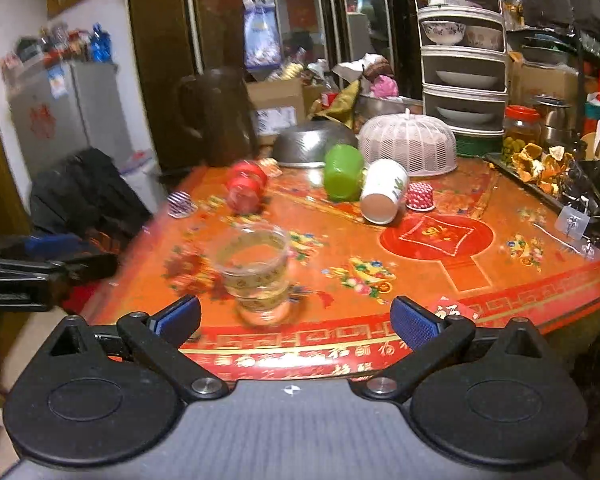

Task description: Flip cup upright

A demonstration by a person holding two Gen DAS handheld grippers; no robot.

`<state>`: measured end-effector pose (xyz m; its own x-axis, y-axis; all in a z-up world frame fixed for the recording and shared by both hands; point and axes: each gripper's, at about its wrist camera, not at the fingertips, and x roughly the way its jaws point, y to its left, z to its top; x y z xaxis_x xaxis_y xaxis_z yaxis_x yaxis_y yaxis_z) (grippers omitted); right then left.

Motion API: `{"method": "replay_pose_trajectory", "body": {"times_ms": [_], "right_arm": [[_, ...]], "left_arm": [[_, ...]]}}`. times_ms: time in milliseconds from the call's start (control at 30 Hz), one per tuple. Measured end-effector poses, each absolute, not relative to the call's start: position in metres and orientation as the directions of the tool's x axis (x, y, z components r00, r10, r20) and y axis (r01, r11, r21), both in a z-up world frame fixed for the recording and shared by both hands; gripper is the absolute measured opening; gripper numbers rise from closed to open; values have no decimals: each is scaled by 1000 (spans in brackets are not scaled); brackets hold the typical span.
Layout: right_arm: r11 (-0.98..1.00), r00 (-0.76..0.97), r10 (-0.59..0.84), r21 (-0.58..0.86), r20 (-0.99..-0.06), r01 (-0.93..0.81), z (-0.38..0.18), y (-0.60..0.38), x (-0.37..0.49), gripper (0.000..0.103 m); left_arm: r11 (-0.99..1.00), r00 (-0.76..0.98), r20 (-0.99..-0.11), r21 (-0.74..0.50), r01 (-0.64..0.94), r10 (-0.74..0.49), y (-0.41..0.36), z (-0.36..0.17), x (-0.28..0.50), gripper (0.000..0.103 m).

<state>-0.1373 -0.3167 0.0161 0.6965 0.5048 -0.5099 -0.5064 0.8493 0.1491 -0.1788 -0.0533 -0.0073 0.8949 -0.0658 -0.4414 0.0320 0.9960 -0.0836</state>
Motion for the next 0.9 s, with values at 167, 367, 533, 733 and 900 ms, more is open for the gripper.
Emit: {"method": "replay_pose_trajectory", "body": {"times_ms": [167, 367, 533, 733, 900], "right_arm": [[843, 709, 520, 156, -477, -514, 25, -318, -140, 102], [835, 688, 536, 189, -489, -517, 20, -324, -128, 102], [834, 686, 537, 184, -491, -520, 18, -330, -130, 102], [826, 680, 546, 180, -490, -533, 19, -329, -131, 102], [816, 670, 557, 177, -490, -549, 19, -329, -131, 102]], "left_arm": [[993, 888, -450, -96, 62, -99, -70, 5, -178, 96], [991, 859, -498, -111, 71, -117, -74, -5, -167, 96], [991, 853, -510, -118, 57, -110, -71, -7, -162, 96], [991, 844, -525, -119, 54, -109, -71, -10, -159, 96], [990, 840, -529, -128, 55, -115, -70, -10, -158, 96]]}}
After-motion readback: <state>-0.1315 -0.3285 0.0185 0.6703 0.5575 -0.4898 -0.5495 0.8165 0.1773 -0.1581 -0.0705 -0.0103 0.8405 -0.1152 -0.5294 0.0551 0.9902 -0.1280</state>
